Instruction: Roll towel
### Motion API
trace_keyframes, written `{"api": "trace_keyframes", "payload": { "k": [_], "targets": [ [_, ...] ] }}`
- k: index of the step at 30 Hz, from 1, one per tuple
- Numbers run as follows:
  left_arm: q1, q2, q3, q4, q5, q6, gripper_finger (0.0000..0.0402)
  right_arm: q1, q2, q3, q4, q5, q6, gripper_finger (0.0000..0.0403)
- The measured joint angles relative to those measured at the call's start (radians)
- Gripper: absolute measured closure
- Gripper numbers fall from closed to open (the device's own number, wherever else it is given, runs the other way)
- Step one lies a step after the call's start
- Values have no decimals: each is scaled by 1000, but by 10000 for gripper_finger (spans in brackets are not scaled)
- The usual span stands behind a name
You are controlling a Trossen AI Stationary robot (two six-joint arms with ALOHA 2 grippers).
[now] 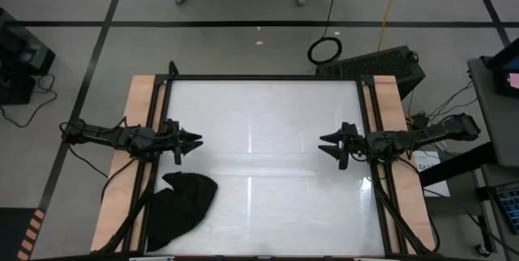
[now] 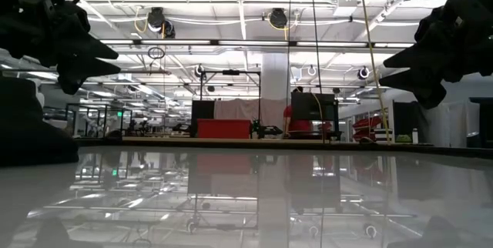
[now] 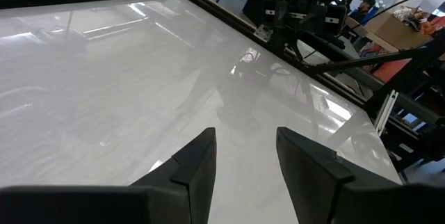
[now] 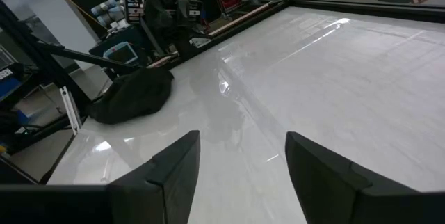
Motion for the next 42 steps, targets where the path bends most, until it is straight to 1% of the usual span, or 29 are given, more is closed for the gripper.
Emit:
{"api": "trace_keyframes", "payload": {
  "k": [17, 19, 24, 26, 28, 30, 32, 34, 37, 42],
  "targets": [
    [0, 0, 0, 0, 0, 0, 244, 0, 0, -1, 17, 1, -3, 200],
    [0, 0, 0, 0, 0, 0, 244, -1, 1, -1, 120, 7, -74, 200],
    [0, 0, 0, 0, 0, 0, 244, -1, -1, 0, 549, -3, -301, 200],
    [0, 0, 0, 0, 0, 0, 244, -1, -1, 0, 695, -14, -373, 200],
    [0, 0, 0, 0, 0, 0, 244, -1, 0, 3, 809, -44, -433, 200],
    [0, 0, 0, 0, 0, 0, 244, -1, 0, 33, 851, -65, -472, 200],
    [0, 0, 0, 0, 0, 0, 244, -1, 3, 81, 835, -84, -495, 200],
    [0, 0, 0, 0, 0, 0, 244, -1, 20, 147, 783, -109, -514, 200],
    [0, 0, 0, 0, 0, 0, 244, -1, 73, 272, 641, -154, -538, 200],
    [0, 0, 0, 0, 0, 0, 244, -1, 231, 519, 352, -161, -583, 200]
  ]
}}
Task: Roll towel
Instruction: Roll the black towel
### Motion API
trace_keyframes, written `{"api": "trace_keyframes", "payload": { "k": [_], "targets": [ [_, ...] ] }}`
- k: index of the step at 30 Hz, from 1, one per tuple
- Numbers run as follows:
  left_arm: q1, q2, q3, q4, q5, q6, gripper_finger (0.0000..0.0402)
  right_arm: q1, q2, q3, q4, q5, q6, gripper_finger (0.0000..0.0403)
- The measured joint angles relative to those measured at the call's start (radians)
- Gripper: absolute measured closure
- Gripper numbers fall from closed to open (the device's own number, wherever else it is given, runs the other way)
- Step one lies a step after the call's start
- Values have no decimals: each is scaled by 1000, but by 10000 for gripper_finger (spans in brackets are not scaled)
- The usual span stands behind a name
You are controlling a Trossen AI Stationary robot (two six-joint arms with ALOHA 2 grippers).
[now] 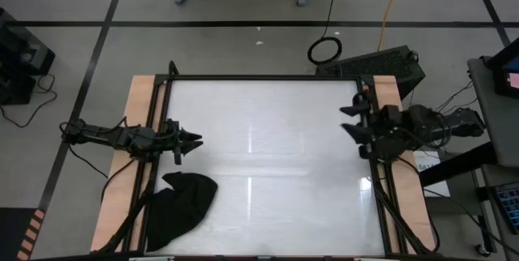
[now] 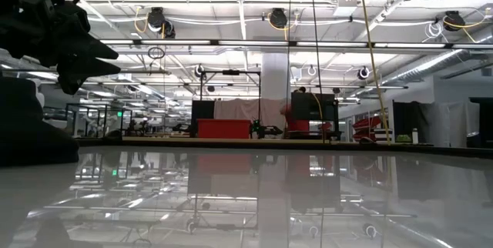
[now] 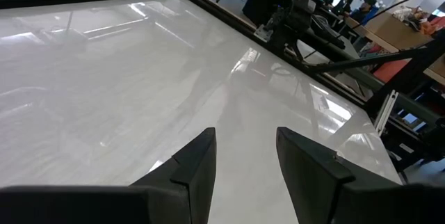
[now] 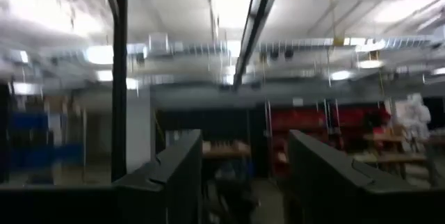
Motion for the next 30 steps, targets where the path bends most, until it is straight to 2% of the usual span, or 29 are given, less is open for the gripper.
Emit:
{"api": "trace_keyframes", "payload": {
  "k": [6, 14, 18, 23, 25, 30],
  "targets": [
    [0, 0, 0, 0, 0, 0, 244, 0, 233, 231, -287, -28, -53, 200],
    [0, 0, 0, 0, 0, 0, 244, 0, 496, 382, -422, -44, -90, 200],
    [0, 0, 0, 1, 0, 0, 244, 0, 608, 412, -426, -98, -90, 200],
    [0, 0, 0, 2, 0, 0, 244, 0, 748, 430, -404, -107, -90, 200],
    [0, 0, 0, 5, 0, 0, 244, 0, 804, 433, -363, -111, -90, 200],
    [0, 0, 0, 7, 0, 0, 244, 0, 950, 434, -211, -204, -89, 200]
  ]
}}
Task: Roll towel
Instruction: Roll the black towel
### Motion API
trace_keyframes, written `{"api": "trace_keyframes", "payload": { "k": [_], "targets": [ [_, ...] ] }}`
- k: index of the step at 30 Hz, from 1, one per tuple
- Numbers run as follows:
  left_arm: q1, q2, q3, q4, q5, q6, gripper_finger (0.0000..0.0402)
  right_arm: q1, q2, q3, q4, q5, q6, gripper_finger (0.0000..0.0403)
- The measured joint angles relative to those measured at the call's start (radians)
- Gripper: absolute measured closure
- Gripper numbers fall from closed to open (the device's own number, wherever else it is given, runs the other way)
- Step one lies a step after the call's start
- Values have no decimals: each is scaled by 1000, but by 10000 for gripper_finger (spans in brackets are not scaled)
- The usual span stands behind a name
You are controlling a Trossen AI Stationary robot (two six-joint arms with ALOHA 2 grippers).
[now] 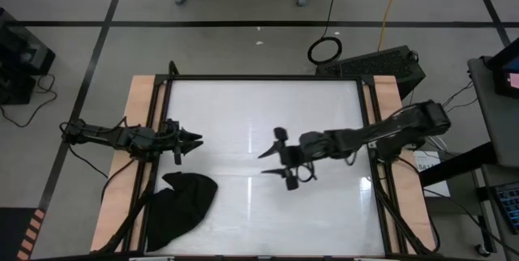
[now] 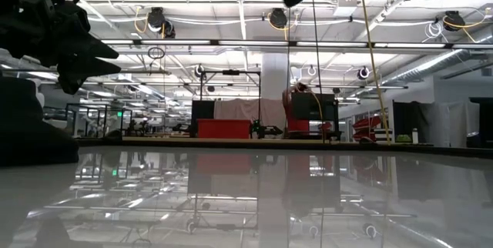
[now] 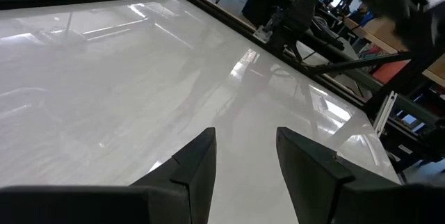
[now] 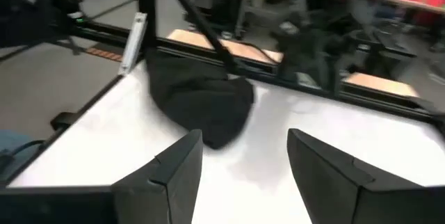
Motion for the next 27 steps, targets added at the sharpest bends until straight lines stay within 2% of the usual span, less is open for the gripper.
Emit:
{"api": "trace_keyframes", "payload": {
  "k": [7, 10, 17, 27],
  "targets": [
    [0, 0, 0, 2, 0, 0, 244, 0, 208, 2, 250, -57, 20, 200],
    [0, 0, 0, 2, 0, 0, 244, 0, 308, 45, 289, -57, 21, 200],
    [0, 0, 0, 3, 0, 0, 244, 0, 545, 261, 267, -103, 21, 200],
    [0, 0, 0, 4, 0, 0, 244, -1, 808, 579, 42, -105, -42, 200]
  ]
}}
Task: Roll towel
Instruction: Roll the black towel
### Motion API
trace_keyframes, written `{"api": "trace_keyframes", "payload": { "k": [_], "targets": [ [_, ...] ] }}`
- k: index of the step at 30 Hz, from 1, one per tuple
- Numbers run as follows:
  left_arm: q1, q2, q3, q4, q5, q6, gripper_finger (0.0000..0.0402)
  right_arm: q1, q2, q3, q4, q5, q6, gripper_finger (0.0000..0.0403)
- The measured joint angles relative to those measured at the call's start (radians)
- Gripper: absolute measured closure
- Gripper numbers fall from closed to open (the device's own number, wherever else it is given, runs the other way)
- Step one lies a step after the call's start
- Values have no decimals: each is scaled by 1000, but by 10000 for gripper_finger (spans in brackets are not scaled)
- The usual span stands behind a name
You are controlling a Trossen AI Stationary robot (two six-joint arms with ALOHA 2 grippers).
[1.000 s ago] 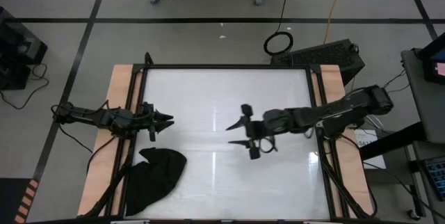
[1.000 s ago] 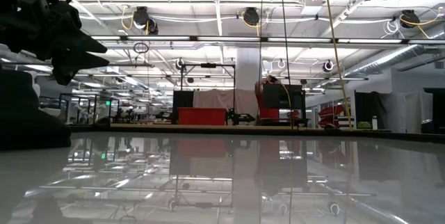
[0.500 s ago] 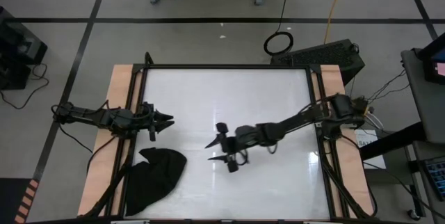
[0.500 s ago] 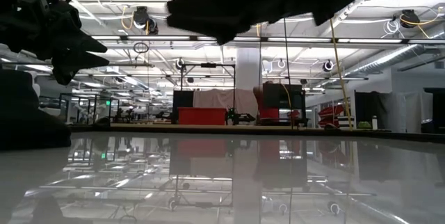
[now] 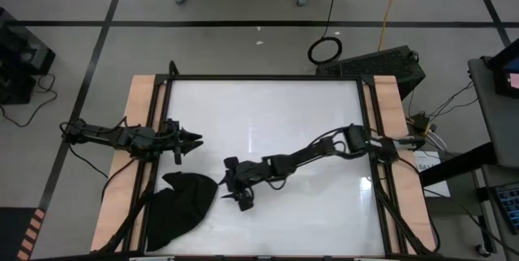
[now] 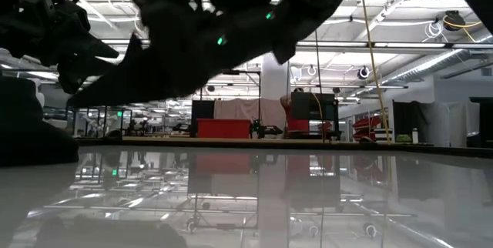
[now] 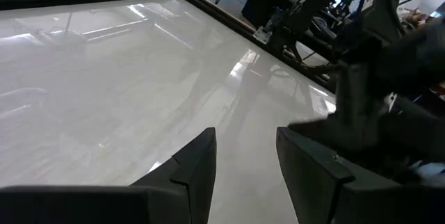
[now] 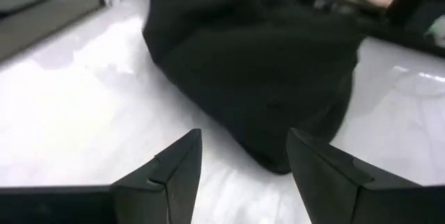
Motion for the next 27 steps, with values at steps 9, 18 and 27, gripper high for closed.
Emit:
{"api": "trace_keyframes", "payload": {
  "k": [9, 18, 27],
  "targets": [
    [0, 0, 0, 3, 0, 0, 244, -12, 136, 159, -26, 79, -43, 200],
    [0, 0, 0, 3, 0, 0, 244, -9, 198, 231, -100, 38, -72, 262],
    [0, 0, 0, 3, 0, 0, 244, 17, 138, 229, -273, 137, -161, 398]
  ]
}}
